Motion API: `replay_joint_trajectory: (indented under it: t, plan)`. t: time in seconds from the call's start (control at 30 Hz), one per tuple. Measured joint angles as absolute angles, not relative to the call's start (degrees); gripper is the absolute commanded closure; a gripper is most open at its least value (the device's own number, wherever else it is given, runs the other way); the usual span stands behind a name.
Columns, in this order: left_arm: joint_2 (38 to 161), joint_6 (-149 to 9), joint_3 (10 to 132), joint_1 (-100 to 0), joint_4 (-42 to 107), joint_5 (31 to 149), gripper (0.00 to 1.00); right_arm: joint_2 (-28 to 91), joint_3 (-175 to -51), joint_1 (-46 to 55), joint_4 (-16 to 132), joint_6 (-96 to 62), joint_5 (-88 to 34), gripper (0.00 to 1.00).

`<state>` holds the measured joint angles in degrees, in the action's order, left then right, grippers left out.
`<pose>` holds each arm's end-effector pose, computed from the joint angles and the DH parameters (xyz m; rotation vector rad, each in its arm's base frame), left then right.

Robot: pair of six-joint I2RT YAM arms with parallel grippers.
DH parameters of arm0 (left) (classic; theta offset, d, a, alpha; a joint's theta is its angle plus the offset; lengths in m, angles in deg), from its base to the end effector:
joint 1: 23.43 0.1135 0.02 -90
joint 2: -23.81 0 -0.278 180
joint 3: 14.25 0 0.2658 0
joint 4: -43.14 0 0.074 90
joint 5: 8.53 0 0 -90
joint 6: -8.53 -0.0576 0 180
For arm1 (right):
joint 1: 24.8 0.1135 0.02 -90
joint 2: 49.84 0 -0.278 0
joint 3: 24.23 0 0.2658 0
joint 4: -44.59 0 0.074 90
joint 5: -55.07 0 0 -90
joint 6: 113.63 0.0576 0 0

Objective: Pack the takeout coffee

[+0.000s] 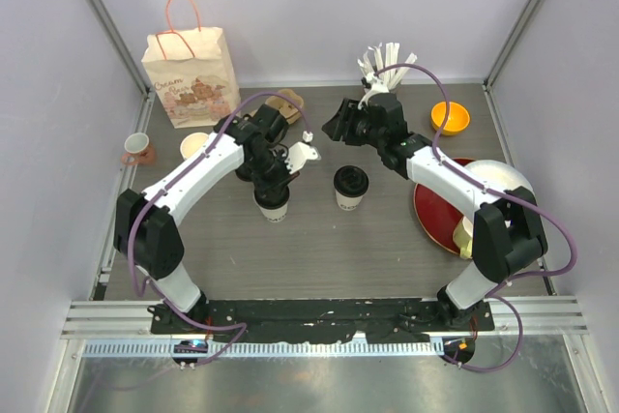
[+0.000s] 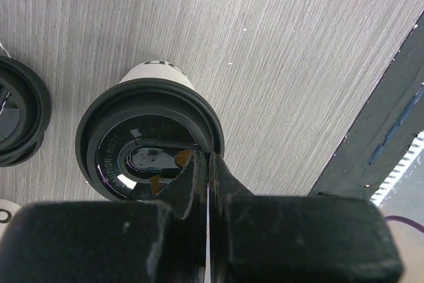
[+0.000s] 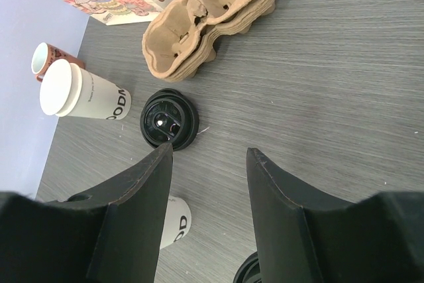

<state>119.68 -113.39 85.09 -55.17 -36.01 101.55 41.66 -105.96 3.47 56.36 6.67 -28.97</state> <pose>0.2834 -0.1985 0.2820 1.5570 2.3880 -0.5040 0.3594 0.2001 0.2981 -0.0358 2.0252 0.7656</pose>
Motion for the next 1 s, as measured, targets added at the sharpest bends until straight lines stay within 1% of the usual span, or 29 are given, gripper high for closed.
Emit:
replay_joint_trajectory:
  t: [0.67,0.73,0.77,0.8,0.9,1.0]
  plan:
    - [118.4,-112.8,82.6,-54.3,-34.5,101.2,1.00,41.1,-105.2,3.5,55.9,6.7,-29.0,0.46]
    - [118.3,-112.5,82.4,-53.8,-34.3,101.6,0.91,40.8,-105.1,3.5,56.0,6.7,-29.0,0.46]
    - [118.2,-112.2,82.3,-53.6,-34.2,102.0,0.85,40.7,-105.1,3.5,55.9,6.7,-28.9,0.45]
    - [118.2,-112.0,82.3,-53.4,-34.1,102.1,0.76,40.6,-105.1,3.5,55.9,6.7,-28.9,0.45]
    - [118.2,-111.5,82.3,-53.3,-34.4,102.1,0.61,40.6,-105.1,3.5,56.0,6.7,-28.7,0.43]
    - [118.2,-110.7,83.4,-53.3,-35.7,102.1,0.55,40.6,-105.1,3.5,56.0,6.7,-28.2,0.42]
